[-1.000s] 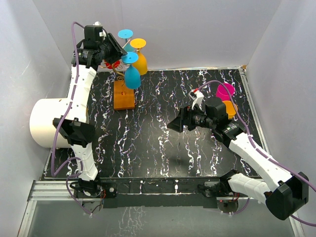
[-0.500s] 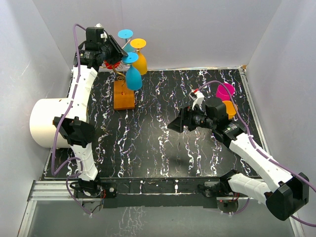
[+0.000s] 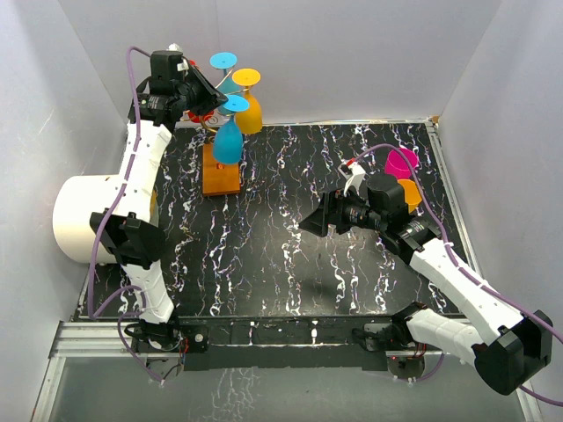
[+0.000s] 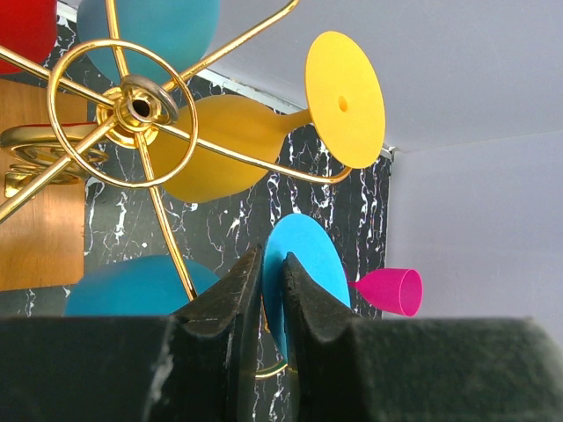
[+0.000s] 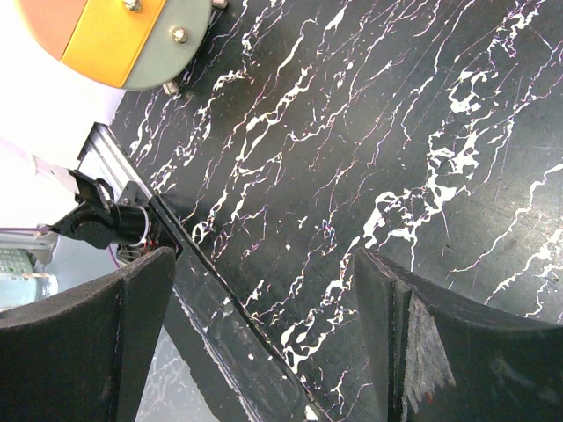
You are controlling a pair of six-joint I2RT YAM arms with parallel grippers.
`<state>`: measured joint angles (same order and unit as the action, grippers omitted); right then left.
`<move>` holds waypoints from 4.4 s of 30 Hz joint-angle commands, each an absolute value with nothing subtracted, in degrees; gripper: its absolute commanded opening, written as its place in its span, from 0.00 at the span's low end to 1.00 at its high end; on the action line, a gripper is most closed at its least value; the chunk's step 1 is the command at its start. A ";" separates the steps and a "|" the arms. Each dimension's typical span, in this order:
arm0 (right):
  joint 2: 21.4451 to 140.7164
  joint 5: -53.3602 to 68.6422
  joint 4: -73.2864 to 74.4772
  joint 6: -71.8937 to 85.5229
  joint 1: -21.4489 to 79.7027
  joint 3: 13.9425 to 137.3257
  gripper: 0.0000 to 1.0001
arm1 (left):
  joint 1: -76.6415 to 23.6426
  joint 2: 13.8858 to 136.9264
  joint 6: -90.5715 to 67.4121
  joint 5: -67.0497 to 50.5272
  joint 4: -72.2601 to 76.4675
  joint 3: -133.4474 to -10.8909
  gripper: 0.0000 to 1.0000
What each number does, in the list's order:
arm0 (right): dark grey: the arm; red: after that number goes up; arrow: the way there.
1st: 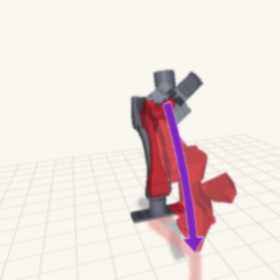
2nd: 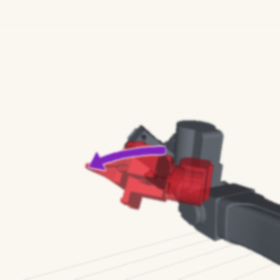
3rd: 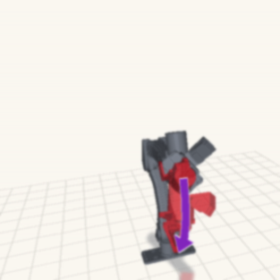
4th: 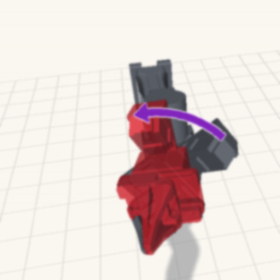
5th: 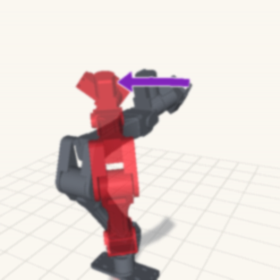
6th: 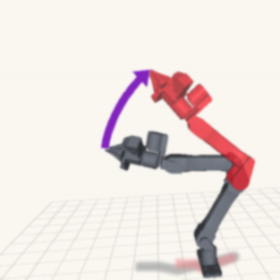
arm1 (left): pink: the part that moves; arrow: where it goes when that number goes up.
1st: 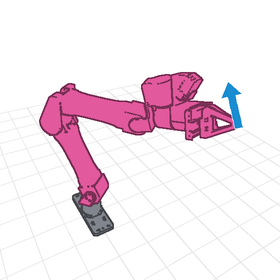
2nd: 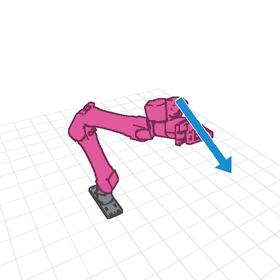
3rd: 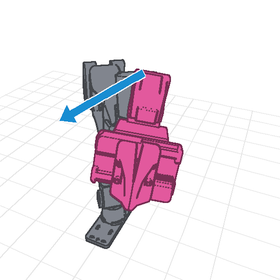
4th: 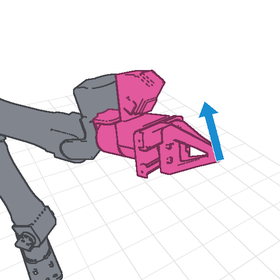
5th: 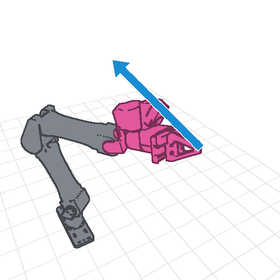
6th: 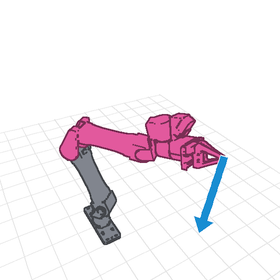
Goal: Take the wine glass off the wine glass rack
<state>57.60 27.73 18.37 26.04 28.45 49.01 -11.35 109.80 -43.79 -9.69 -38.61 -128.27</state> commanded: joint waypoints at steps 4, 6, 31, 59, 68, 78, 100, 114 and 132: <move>55.82 27.14 16.66 26.70 28.30 50.61 0.81 | -10.27 102.81 -46.78 -11.88 -34.07 -123.92 0.06; 55.71 27.02 16.78 26.72 28.29 50.62 0.81 | -9.77 101.86 -48.11 -12.97 -32.39 -122.05 0.04; 55.55 26.81 16.02 27.09 28.30 49.93 0.82 | -3.74 95.09 -58.27 -25.84 -21.05 -108.40 0.00; 54.01 26.09 15.67 27.66 28.30 49.92 0.94 | -2.66 102.52 -63.37 -28.39 -14.39 -112.63 0.00; 53.71 25.95 15.27 28.10 28.30 50.18 0.98 | -5.65 105.51 -63.44 -29.15 -14.75 -116.94 0.00; 53.20 25.65 13.95 30.15 28.30 49.79 0.98 | -7.37 101.37 -68.22 -33.94 -8.02 -112.78 0.00; 57.32 26.32 -24.76 58.06 28.30 46.12 0.98 | -14.32 67.86 -95.99 -36.84 37.05 -67.57 0.00; 64.94 28.21 -54.25 75.07 31.70 47.64 0.84 | -14.38 60.96 -107.34 -36.13 54.99 -55.24 0.00; 56.51 20.99 -55.75 79.54 35.06 45.57 0.02 | -14.35 58.16 -106.91 -33.88 57.71 -48.06 0.02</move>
